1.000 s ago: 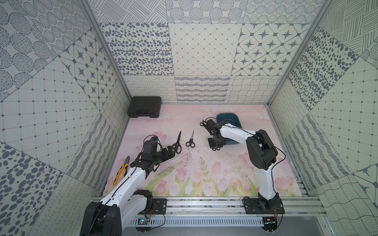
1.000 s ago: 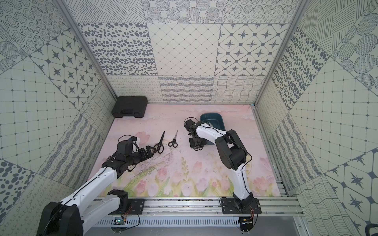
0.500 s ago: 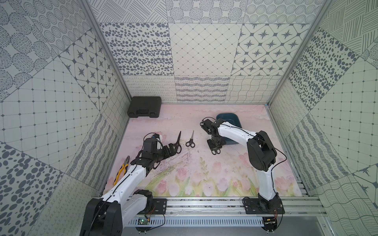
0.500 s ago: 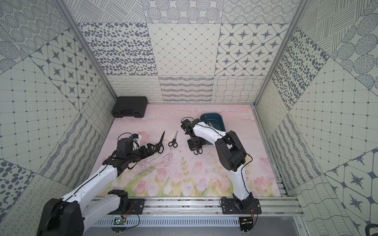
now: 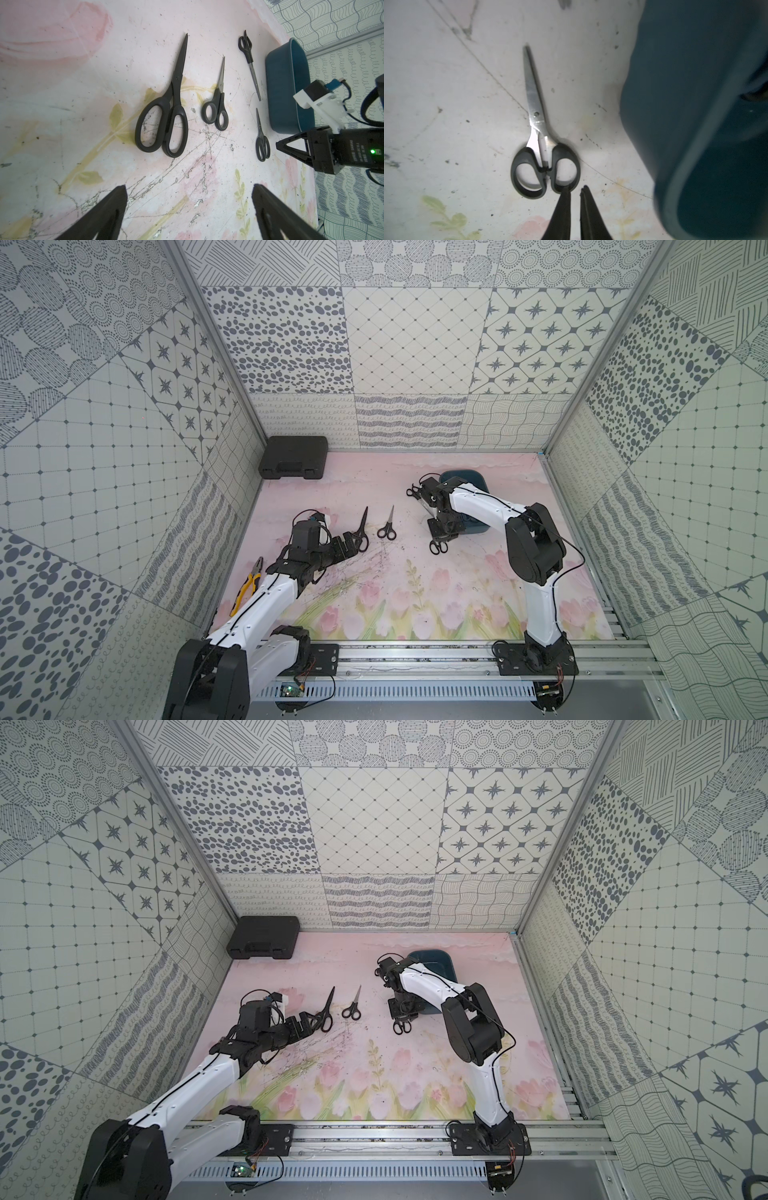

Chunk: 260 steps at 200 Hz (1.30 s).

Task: Put the scissors into the storage box
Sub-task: Pick up the scissors from the center of the board, then place the scissors in the storage box.

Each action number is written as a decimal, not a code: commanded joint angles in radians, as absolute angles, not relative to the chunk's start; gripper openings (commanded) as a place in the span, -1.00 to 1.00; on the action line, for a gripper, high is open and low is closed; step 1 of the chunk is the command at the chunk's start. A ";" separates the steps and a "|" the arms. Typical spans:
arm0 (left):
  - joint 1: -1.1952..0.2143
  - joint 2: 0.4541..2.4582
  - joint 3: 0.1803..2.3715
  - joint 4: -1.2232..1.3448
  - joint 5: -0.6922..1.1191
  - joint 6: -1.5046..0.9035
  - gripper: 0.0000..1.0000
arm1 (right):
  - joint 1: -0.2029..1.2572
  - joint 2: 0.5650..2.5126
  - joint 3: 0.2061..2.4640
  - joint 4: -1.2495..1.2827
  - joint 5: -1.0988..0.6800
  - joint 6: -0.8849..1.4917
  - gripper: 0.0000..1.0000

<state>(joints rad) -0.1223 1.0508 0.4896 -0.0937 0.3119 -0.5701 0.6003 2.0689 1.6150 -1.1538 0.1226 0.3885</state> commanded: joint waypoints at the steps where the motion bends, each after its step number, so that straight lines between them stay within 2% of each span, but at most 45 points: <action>1: -0.121 1.044 0.498 -0.055 0.329 -0.533 0.98 | 0.599 2.102 1.592 -1.140 0.121 0.379 -0.71; 70: -0.122 1.067 0.500 -0.033 0.342 -0.544 0.98 | 0.604 2.126 1.513 -1.054 0.068 0.401 -0.62; 79: -0.121 1.066 0.499 -0.030 0.341 -0.548 0.99 | 0.603 2.127 1.501 -1.037 0.075 0.405 -0.69; 93: -0.121 1.068 0.494 -0.021 0.342 -0.552 0.98 | 0.603 2.140 1.472 -0.999 0.081 0.413 -1.00; 118: -0.122 1.066 0.501 -0.028 0.344 -0.553 0.99 | 0.602 2.178 1.440 -0.960 0.063 0.418 -1.00; 148: -0.122 1.040 0.503 -0.050 0.329 -0.538 0.99 | 0.605 2.124 1.428 -0.948 0.056 0.422 -1.00; 222: -0.122 1.069 0.539 -0.031 0.337 -0.534 0.99 | 0.579 1.990 1.707 -1.103 0.039 0.395 -1.00; 260: -0.159 1.076 0.598 -0.019 0.425 -0.484 0.99 | 0.473 1.981 1.808 -1.140 0.067 0.361 -1.00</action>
